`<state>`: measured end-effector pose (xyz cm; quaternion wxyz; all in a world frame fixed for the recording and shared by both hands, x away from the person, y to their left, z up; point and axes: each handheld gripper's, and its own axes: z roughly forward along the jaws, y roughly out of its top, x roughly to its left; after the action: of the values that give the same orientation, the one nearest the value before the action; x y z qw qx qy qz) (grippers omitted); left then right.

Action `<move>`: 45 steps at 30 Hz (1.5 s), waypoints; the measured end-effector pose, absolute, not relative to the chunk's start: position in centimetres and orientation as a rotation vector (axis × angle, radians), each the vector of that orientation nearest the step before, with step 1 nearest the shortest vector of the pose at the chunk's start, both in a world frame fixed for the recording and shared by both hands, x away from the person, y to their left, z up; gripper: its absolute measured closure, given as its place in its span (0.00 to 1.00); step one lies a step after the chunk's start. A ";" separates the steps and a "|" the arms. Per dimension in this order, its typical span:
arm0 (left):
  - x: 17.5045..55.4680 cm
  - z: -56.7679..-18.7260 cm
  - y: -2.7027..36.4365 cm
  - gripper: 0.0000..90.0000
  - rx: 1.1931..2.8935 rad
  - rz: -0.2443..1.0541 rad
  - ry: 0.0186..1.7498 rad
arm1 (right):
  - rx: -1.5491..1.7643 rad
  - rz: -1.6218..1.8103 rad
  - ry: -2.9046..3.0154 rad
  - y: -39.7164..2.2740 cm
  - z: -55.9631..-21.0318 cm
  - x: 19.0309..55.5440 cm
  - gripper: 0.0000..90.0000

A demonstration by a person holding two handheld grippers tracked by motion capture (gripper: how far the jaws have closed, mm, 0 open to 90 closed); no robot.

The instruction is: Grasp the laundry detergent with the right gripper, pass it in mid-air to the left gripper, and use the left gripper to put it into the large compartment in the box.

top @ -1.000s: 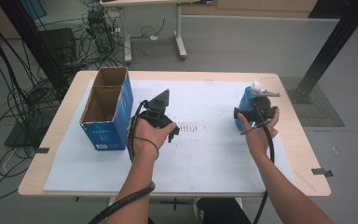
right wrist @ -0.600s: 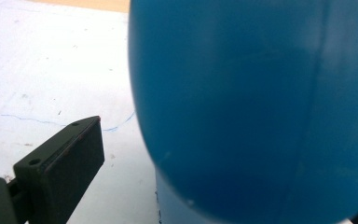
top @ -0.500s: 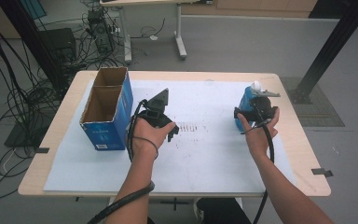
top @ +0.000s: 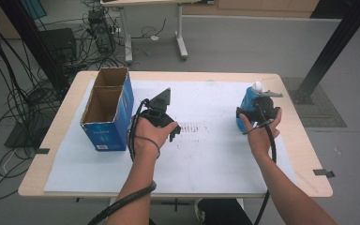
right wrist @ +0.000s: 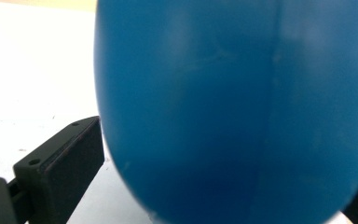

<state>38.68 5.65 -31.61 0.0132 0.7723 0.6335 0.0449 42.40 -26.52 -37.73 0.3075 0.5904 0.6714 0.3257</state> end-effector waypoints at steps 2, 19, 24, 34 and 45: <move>38.7 -31.5 5.7 0.07 2.408 0.142 1.973 | 1.559 0.864 1.779 -26.5 -37.7 42.4 0.02; 38.8 -31.4 5.5 0.07 2.407 0.145 1.971 | 1.566 0.869 1.775 -26.6 -37.7 42.4 0.02; 38.7 -31.3 5.5 0.07 2.407 0.152 1.972 | 1.566 0.874 1.772 -26.7 -37.7 42.4 0.02; 38.8 -31.3 5.5 0.07 2.410 0.155 1.972 | 1.564 0.873 1.774 -26.7 -37.7 42.4 0.02; 38.8 -31.2 5.4 0.07 2.412 0.152 1.968 | 1.560 0.882 1.773 -26.7 -37.6 42.4 0.02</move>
<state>38.79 5.45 -31.16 0.0125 0.7737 0.6315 0.0488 42.45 -26.67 -37.64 0.3056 0.5891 0.6698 0.3331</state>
